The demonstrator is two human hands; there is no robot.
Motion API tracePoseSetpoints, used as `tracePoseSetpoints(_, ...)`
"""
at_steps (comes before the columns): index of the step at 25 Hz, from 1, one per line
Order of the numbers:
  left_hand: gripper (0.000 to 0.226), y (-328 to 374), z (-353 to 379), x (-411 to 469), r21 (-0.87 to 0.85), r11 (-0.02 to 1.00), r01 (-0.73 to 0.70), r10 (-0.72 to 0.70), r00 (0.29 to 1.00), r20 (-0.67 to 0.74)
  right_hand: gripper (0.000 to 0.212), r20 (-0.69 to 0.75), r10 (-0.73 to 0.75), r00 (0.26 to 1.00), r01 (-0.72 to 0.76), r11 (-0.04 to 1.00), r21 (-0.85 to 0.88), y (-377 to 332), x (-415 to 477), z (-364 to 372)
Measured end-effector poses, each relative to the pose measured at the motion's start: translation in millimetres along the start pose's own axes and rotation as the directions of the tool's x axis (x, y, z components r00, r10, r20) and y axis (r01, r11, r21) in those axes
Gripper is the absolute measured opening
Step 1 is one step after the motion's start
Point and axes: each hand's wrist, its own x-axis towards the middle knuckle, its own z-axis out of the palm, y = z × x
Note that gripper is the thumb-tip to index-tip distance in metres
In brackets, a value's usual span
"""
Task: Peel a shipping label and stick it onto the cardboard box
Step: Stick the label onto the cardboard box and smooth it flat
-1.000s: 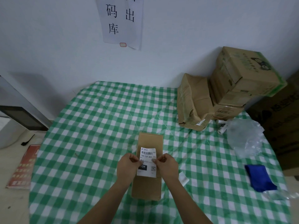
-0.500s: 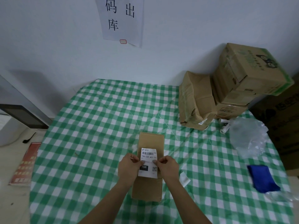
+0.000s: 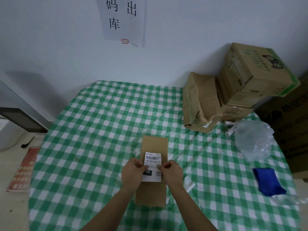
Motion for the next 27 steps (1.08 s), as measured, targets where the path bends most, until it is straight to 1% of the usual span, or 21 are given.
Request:
tracePoseSetpoints(5, 0.024, 0, 1, 0, -0.011, 1.0, -0.002, 0.002, 1.0, -0.002, 0.02, -0.003, 0.005, 1.0, -0.005, 1.0, -0.012, -1, -1, 0)
tracePoseSetpoints(20, 0.02, -1, 5, 0, 0.019, 1.0, -0.012, 0.012, 1.0, -0.014, 0.019, -0.056, -0.053, 0.997, 0.05, 0.997, -0.058, 4, -2, 10)
tracePoseSetpoints(24, 0.026, -1, 5, 1, 0.094, 0.995, -0.035, 0.036, 0.999, -0.013, 0.02, -0.053, -0.094, 0.994, 0.088, 0.991, -0.101, 5, -2, 12)
tracePoseSetpoints(25, 0.028, -2, 5, 2, 0.135, 0.989, -0.053, 0.055, 0.998, -0.014, 0.02, -0.056, -0.108, 0.993, 0.101, 0.989, -0.112, 6, -2, 12)
tracePoseSetpoints(27, 0.03, -3, 6, 5, 0.275, 0.956, -0.102, 0.109, 0.994, -0.01, 0.02, -0.053, -0.131, 0.99, 0.123, 0.984, -0.131, 7, -3, 13)
